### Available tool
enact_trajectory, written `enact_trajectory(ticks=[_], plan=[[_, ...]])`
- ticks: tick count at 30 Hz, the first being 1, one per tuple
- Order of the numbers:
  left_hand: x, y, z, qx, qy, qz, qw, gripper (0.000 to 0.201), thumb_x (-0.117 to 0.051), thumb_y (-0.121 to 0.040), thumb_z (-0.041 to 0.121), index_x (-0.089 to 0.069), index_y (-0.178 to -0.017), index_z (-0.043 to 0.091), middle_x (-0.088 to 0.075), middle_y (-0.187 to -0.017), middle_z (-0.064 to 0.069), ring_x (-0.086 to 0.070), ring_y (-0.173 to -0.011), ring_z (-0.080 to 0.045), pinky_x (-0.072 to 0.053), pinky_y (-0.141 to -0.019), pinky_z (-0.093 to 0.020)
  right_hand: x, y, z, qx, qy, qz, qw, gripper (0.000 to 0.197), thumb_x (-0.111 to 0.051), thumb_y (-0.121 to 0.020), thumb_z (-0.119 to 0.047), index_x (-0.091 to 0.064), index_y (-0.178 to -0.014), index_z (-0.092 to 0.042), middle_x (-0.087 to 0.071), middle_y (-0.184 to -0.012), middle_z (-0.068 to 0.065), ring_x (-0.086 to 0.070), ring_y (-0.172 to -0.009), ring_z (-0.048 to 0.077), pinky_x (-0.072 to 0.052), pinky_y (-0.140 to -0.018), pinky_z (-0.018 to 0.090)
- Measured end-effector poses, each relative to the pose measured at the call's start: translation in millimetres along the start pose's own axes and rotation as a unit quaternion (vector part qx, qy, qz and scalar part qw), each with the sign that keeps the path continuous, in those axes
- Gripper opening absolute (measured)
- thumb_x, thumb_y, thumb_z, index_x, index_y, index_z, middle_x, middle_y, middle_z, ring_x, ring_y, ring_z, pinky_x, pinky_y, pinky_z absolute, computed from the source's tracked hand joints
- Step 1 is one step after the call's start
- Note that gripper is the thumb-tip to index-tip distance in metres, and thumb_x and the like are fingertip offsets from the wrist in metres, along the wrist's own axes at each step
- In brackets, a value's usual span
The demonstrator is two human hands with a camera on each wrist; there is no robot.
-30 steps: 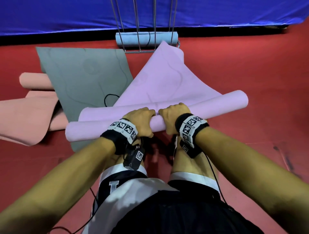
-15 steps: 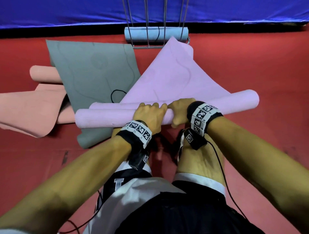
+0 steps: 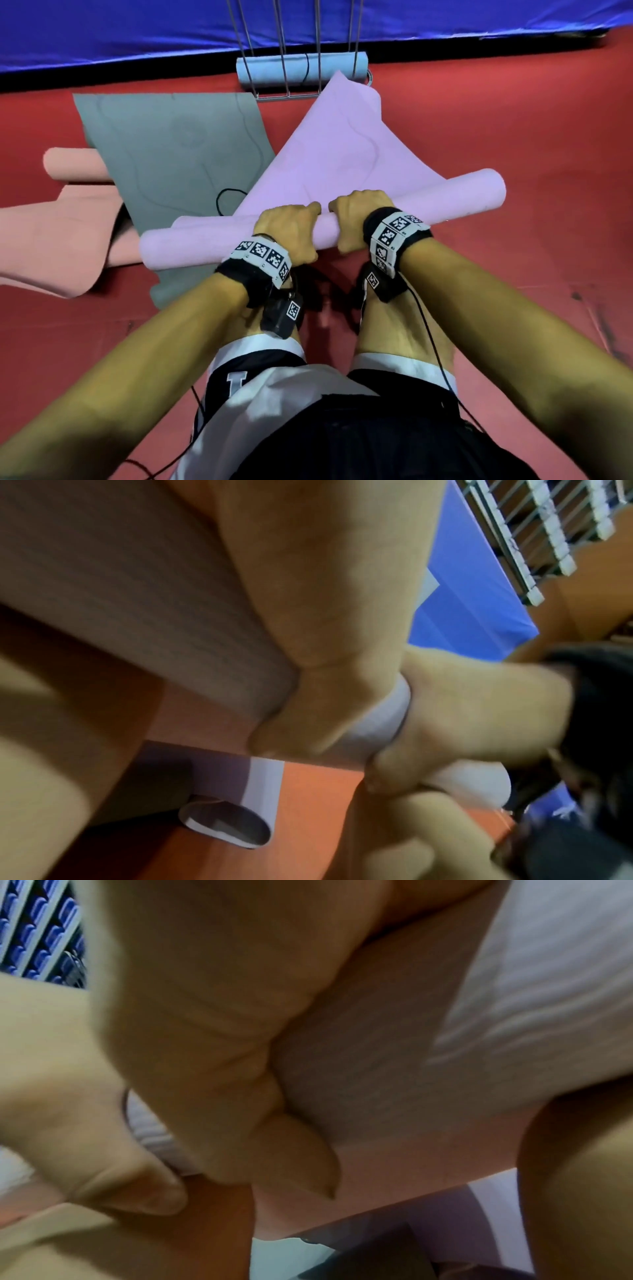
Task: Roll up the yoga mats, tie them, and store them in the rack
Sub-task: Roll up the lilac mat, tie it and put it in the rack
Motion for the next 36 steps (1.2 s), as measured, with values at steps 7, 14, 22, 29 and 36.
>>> enact_trajectory(ticks=[7,14,22,29,36], plan=[[21.4,3.8,-3.3,0.007,-0.067,0.065,0.996,0.049,-0.07,-0.075,0.027,-0.045,-0.118,0.023,-0.067,-0.101,-0.002,-0.067,-0.089,-0.031,-0.036,-0.065,-0.035,24.5,0.0,-1.6,0.0,-0.017,0.016,1.0,0.052,-0.079,-0.065,-0.044,-0.059,-0.109,-0.026,-0.063,-0.088,-0.004,-0.06,-0.08,0.023,-0.044,-0.072,0.032],[114.5,1.5,-21.9,0.03,-0.052,0.114,0.992,0.053,-0.076,-0.068,0.033,-0.048,-0.111,0.023,-0.069,-0.089,-0.01,-0.06,-0.074,-0.036,-0.042,-0.063,-0.036,82.9,27.5,19.1,0.002,0.081,0.285,0.955,0.079,-0.088,-0.05,-0.022,-0.057,-0.122,-0.015,-0.064,-0.1,0.009,-0.061,-0.091,0.034,-0.044,-0.084,0.043],[197.6,34.6,-23.3,0.007,-0.023,0.155,0.988,0.066,-0.084,-0.063,0.047,-0.057,-0.122,0.032,-0.07,-0.105,-0.003,-0.066,-0.096,-0.033,-0.044,-0.07,-0.035,184.0,71.7,14.2,-0.005,0.081,0.236,0.968,0.047,-0.074,-0.07,-0.027,-0.048,-0.109,-0.025,-0.067,-0.102,0.002,-0.066,-0.094,0.03,-0.04,-0.071,0.035],[44.9,59.6,20.7,0.032,0.022,-0.114,0.993,0.041,-0.088,-0.06,0.034,-0.065,-0.093,0.027,-0.065,-0.077,0.003,-0.056,-0.061,-0.018,-0.05,-0.063,-0.024,38.5,98.0,-12.1,0.035,0.044,-0.04,0.998,0.062,-0.085,-0.059,-0.038,-0.056,-0.113,-0.031,-0.068,-0.103,-0.005,-0.065,-0.086,0.022,-0.047,-0.066,0.029],[3.3,61.5,22.9,-0.03,0.041,-0.181,0.982,0.055,-0.09,-0.059,0.039,-0.061,-0.106,0.033,-0.068,-0.096,0.005,-0.066,-0.082,-0.02,-0.054,-0.073,-0.029,0.7,83.6,-19.6,0.032,0.058,-0.108,0.992,0.069,-0.086,-0.049,-0.037,-0.058,-0.112,-0.032,-0.068,-0.1,-0.007,-0.065,-0.082,0.017,-0.055,-0.069,0.028]])
Point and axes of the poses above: each hand's wrist, its own y-axis away from the middle knuckle, its own x-axis out of the back of the hand, z = x × y, the point moved 4 cm from there along -y, towards the middle knuckle
